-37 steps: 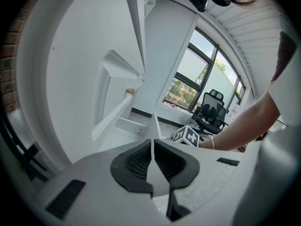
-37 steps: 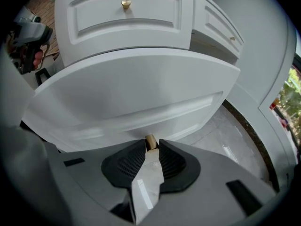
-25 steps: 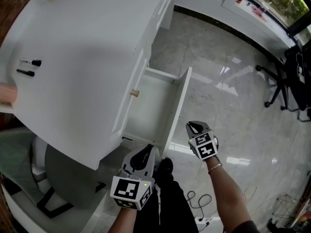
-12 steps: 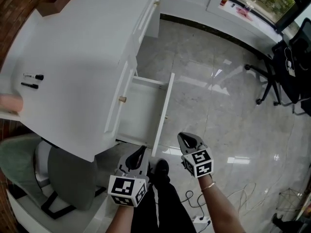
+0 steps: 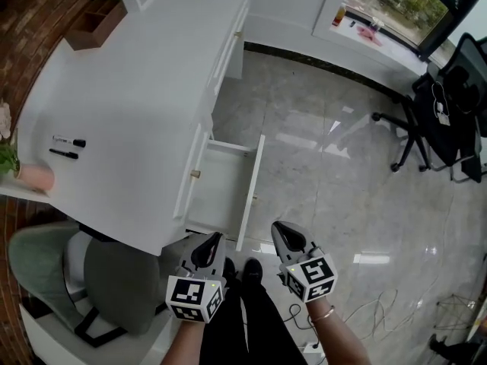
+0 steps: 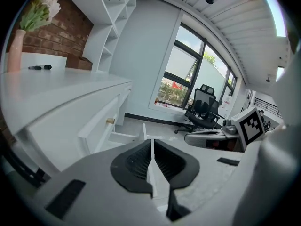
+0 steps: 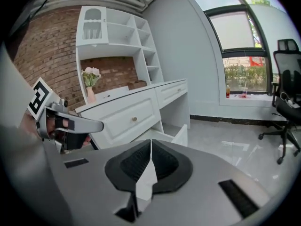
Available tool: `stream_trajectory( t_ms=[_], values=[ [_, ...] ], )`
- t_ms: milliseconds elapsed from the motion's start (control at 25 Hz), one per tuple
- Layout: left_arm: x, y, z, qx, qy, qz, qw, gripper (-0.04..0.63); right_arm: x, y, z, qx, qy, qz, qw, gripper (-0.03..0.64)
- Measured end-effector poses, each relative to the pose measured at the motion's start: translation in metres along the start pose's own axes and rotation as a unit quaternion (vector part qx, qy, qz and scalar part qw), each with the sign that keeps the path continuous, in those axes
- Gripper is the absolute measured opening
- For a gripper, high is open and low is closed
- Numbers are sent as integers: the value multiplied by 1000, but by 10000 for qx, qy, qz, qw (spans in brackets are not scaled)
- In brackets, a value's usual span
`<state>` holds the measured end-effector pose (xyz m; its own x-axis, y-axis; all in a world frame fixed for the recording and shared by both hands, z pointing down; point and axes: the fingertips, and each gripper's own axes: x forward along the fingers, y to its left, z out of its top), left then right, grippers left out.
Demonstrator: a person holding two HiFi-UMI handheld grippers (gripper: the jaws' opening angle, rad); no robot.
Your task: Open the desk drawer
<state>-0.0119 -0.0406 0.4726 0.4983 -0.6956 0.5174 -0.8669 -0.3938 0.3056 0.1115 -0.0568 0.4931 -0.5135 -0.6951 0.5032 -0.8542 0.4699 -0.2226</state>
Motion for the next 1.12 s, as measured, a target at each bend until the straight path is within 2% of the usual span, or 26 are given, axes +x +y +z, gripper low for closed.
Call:
stream_trajectory(
  t_ms=[200, 480, 760, 1120],
  values=[
    [-22, 0, 21, 94, -44, 51, 9999, 26, -22, 21, 37, 77, -237, 88, 9997, 11],
    [-57, -4, 64, 209, -341, 86, 9992, 26, -54, 52, 85, -83, -650, 150, 9977, 6],
    [-90, -4, 107, 425, -682, 144, 9967, 26, -76, 67, 111, 57, -883, 52, 9961, 5],
    [-113, -11, 134, 563, -916, 159, 9941, 26, -99, 70, 140, 106, -1133, -115, 9934, 5]
  ],
)
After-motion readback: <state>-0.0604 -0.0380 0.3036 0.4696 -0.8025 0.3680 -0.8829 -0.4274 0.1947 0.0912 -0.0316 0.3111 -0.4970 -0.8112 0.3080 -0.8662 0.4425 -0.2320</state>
